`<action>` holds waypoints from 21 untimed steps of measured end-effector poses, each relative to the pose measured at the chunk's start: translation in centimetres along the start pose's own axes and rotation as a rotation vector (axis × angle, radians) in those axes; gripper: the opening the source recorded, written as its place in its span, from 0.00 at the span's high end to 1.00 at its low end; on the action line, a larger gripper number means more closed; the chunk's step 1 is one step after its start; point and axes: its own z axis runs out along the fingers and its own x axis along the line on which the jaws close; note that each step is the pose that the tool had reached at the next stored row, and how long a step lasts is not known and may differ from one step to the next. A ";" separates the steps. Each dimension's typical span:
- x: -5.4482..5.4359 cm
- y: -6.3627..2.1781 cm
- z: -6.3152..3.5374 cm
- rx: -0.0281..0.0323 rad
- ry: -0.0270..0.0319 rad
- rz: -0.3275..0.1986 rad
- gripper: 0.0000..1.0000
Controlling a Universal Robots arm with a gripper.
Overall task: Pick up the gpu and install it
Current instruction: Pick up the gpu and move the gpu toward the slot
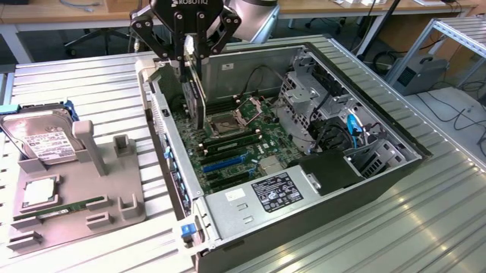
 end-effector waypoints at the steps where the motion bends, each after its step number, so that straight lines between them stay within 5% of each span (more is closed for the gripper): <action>1: -0.1 0.01 0.02 0.0002 0.0000 0.000 0.73; 21: -2.2 0.17 0.44 0.0042 0.0000 0.000 0.73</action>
